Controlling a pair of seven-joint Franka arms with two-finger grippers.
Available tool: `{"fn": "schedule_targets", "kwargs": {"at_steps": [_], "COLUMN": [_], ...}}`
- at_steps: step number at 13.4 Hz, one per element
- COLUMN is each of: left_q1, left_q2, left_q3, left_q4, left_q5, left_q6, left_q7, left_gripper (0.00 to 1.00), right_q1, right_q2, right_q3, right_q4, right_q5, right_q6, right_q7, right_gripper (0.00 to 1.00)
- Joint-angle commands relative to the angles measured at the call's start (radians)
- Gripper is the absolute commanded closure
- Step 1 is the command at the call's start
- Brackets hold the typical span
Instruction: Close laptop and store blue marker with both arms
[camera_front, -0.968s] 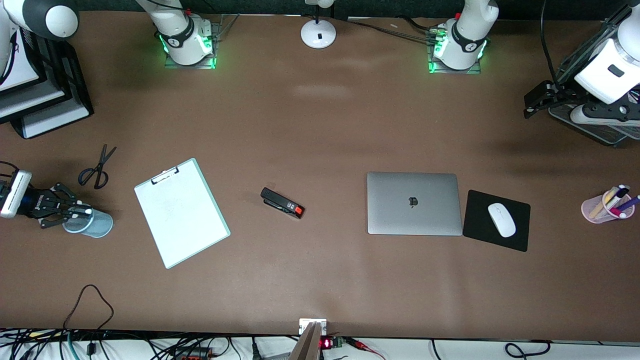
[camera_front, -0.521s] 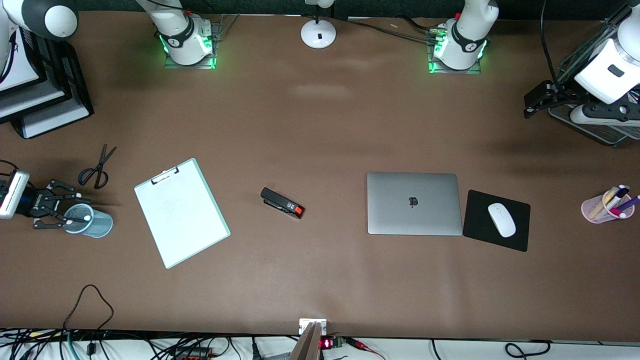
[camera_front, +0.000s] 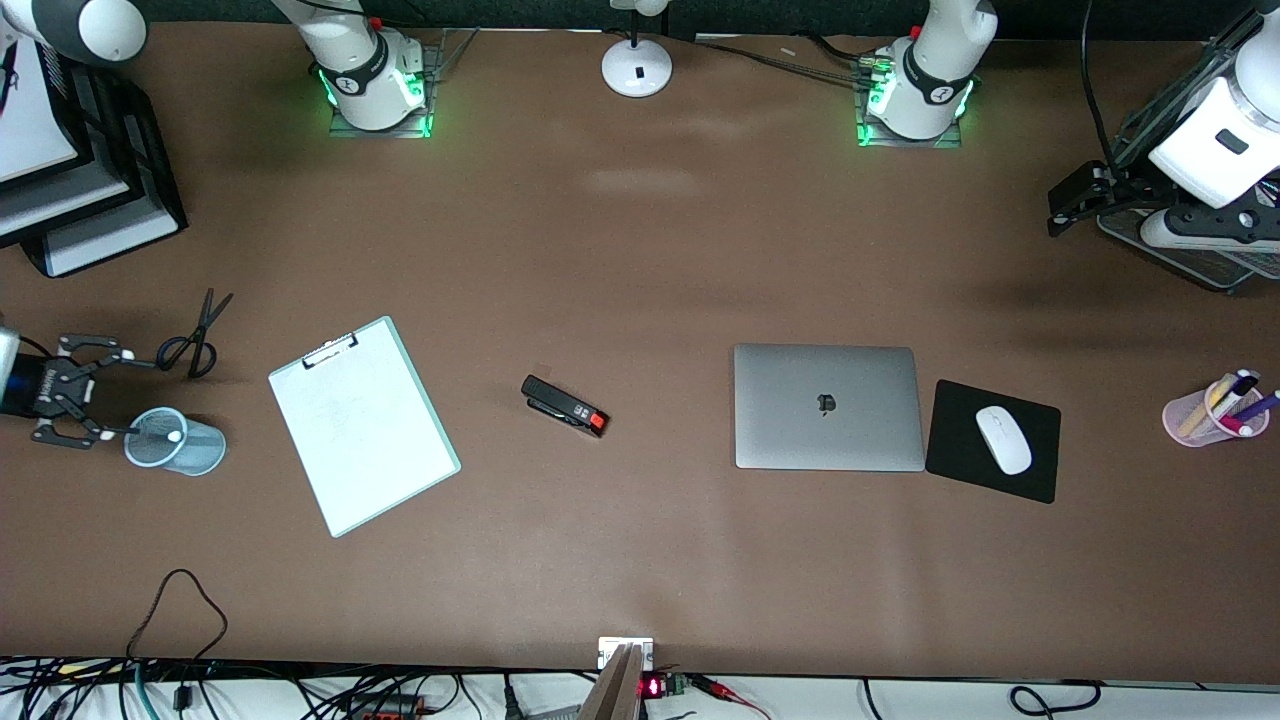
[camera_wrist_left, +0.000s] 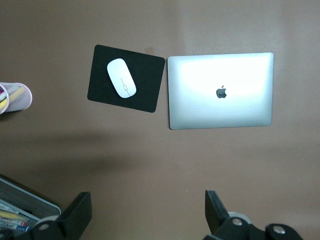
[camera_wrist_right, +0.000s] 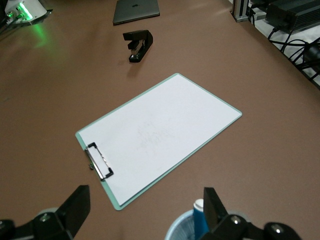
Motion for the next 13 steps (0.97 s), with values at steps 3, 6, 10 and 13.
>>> {"fn": "schedule_targets", "kwargs": {"at_steps": [3, 6, 10, 13], "left_q1": [-0.001, -0.001, -0.001, -0.001], "left_q2": [0.014, 0.014, 0.012, 0.012], "left_q3": [0.006, 0.006, 0.006, 0.006], "left_q4": [0.030, 0.030, 0.032, 0.032], "left_q5": [-0.009, -0.009, -0.009, -0.009], "left_q6": [-0.024, -0.031, -0.034, -0.034], "left_q7": [0.023, 0.023, 0.024, 0.024], "left_gripper": [0.00, 0.00, 0.00, 0.00], "right_q1": [0.012, 0.058, 0.168, 0.283], "right_q2": [-0.117, -0.130, -0.212, -0.272], "right_q3": [0.008, 0.006, 0.006, 0.006], "right_q4": [0.078, 0.201, 0.204, 0.204], "right_q5": [-0.093, -0.117, -0.191, -0.292], "right_q6": [-0.137, -0.234, -0.235, -0.235], "right_q7": [0.229, 0.409, 0.600, 0.769], "right_gripper": [0.00, 0.00, 0.00, 0.00]}}
